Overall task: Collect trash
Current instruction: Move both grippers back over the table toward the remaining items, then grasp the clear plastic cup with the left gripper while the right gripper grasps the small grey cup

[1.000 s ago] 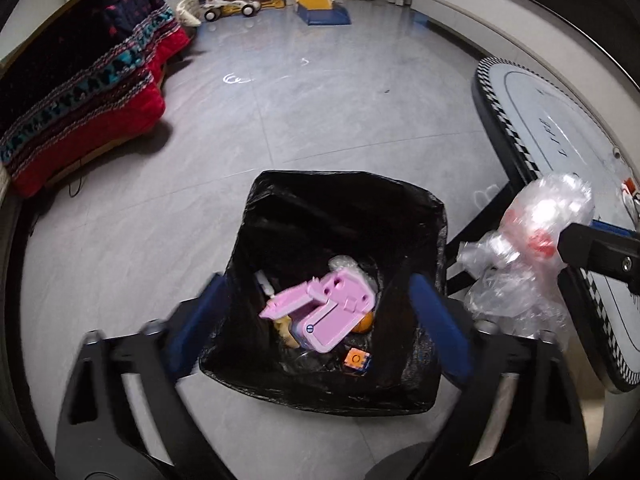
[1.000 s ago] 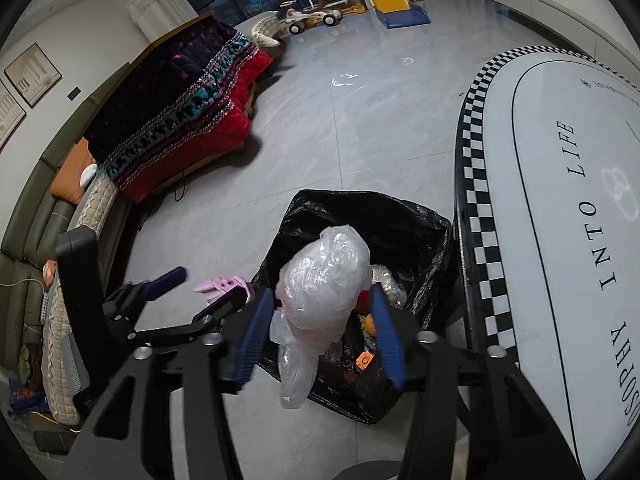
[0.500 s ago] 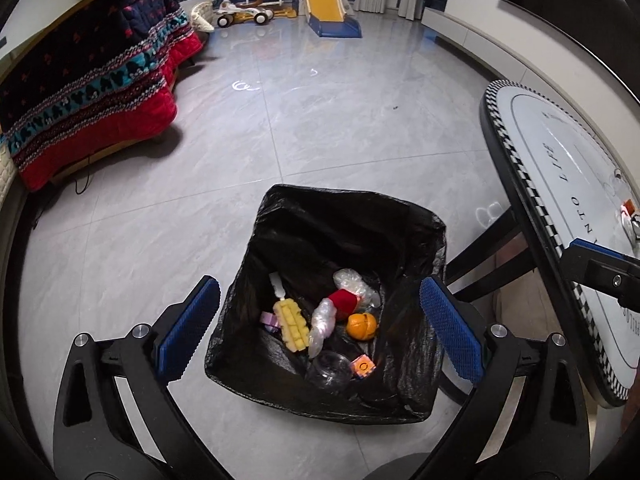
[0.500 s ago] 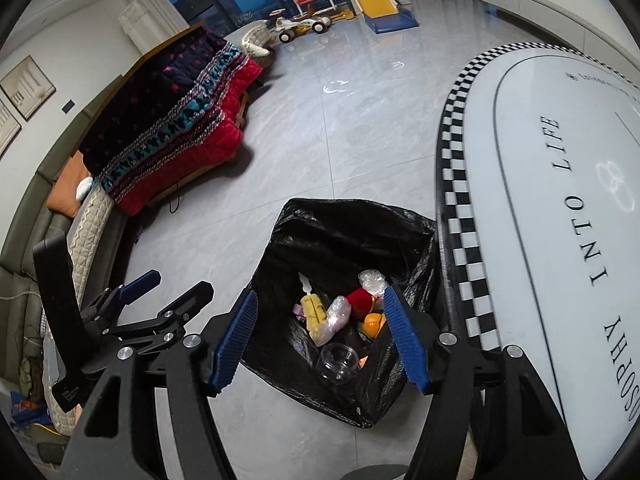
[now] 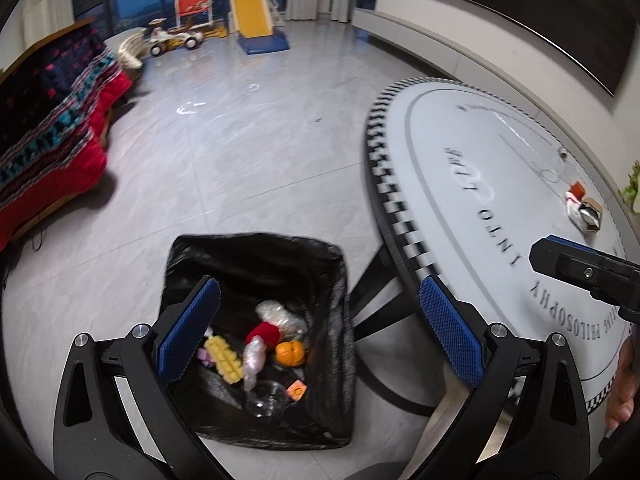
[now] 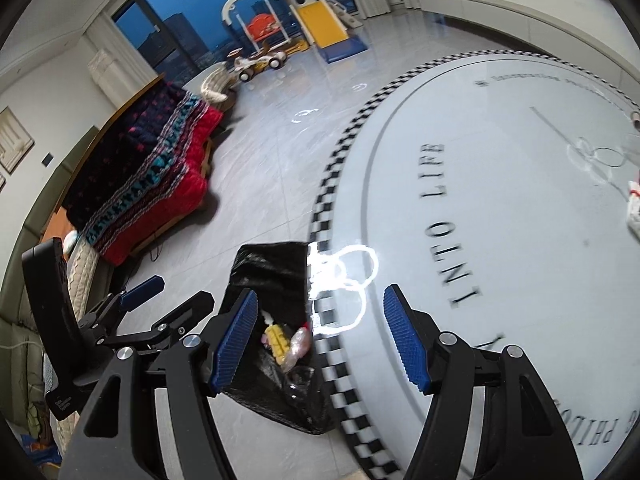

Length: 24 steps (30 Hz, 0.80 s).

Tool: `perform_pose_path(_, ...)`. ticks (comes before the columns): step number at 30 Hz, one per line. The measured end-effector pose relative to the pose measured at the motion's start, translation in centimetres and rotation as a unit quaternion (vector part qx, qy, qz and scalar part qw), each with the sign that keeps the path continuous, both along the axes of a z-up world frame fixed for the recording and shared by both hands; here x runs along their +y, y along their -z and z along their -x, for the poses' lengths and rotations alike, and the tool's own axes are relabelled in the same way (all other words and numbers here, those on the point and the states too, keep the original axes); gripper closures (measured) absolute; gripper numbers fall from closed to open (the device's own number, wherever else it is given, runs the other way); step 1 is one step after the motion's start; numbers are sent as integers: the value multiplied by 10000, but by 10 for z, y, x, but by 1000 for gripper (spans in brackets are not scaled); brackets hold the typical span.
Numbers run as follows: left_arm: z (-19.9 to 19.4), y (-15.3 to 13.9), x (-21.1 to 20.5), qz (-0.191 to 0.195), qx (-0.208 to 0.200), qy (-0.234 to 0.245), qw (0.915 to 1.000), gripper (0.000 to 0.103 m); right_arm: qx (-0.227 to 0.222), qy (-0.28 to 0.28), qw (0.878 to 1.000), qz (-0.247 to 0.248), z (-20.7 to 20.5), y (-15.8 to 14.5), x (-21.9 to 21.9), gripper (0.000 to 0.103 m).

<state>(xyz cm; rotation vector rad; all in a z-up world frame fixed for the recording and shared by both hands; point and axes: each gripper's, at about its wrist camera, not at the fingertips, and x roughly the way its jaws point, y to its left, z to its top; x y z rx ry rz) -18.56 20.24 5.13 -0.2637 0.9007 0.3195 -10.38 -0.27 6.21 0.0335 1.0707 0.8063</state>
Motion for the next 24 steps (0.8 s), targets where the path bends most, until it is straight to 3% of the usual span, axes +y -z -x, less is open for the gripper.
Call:
perform_pose_path(11, -80, -13, -74, 12, -12, 870, 9962, 6, -113, 832, 9965, -53, -55, -14, -93, 36)
perform_pose_path(24, -171, -18, -168, 99, -96, 1762, 9843, 6, 28, 1636, 9865, -14, -118, -2, -184, 36)
